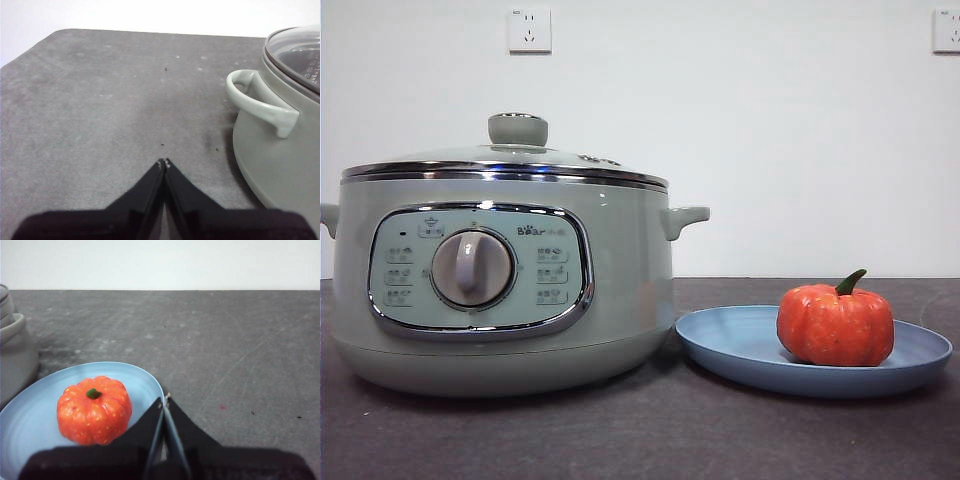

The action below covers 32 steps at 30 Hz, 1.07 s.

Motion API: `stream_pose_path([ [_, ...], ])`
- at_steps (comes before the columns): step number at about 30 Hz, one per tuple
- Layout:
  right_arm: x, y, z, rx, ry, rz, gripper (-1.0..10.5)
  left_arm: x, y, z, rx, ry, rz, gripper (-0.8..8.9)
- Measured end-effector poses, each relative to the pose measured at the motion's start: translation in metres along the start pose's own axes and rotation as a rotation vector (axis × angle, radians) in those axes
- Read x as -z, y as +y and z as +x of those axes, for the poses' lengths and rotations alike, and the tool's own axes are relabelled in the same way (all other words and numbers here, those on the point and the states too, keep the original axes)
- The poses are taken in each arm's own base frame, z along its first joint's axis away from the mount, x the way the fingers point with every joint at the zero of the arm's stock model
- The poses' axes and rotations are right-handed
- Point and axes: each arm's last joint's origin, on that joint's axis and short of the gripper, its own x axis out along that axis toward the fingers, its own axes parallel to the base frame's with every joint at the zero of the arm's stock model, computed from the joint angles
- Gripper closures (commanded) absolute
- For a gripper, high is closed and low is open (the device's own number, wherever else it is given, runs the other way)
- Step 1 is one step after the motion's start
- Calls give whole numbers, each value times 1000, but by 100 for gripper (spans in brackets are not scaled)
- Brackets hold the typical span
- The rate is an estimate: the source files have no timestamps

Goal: Take the pumpkin out from the steamer,put the pumpkin in the blue plate,close the lid

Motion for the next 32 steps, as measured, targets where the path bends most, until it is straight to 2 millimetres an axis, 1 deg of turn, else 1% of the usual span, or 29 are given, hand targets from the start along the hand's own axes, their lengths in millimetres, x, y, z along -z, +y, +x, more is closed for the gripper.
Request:
stream_pose_path([
  [32,0,0,0,0,0,11,962,0,0,0,0,0,0,816],
])
